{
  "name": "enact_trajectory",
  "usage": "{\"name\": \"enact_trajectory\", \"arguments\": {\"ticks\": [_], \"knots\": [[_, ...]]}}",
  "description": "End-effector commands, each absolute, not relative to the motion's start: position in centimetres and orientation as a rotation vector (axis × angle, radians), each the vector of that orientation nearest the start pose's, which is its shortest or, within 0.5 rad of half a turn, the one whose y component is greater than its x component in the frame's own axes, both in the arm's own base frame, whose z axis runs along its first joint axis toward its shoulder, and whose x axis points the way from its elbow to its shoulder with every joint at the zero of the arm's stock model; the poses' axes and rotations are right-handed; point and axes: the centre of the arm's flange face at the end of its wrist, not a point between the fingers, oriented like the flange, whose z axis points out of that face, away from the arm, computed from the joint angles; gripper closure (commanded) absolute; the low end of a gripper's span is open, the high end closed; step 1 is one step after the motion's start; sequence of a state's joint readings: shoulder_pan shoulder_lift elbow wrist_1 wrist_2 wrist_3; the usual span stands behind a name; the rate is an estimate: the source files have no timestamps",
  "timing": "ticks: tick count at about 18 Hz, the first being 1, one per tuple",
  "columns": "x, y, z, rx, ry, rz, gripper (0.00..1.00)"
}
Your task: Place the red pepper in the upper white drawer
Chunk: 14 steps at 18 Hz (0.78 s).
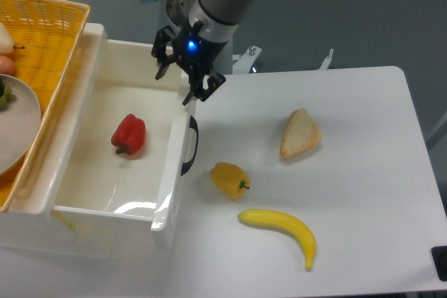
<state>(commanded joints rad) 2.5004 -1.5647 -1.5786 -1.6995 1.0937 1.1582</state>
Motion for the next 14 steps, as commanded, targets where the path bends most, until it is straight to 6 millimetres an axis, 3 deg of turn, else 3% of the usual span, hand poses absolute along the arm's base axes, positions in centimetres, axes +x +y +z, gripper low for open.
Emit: {"name": "enact_trajectory", "arguments": {"ticks": [2, 6, 9, 13, 14], "knots": [[-28.1, 42.7, 49.2, -2.738, 0.262, -0.479, 0.26], [-31.5, 40.8, 49.2, -2.72, 0.3, -0.416, 0.25], [-33.4, 39.0, 48.9, -2.757, 0.375, -0.36, 0.19], [-34.0, 38.5, 48.5, -2.811, 0.387, -0.335, 0.15], [-34.1, 38.5, 48.4, -2.819, 0.389, -0.33, 0.08]]}}
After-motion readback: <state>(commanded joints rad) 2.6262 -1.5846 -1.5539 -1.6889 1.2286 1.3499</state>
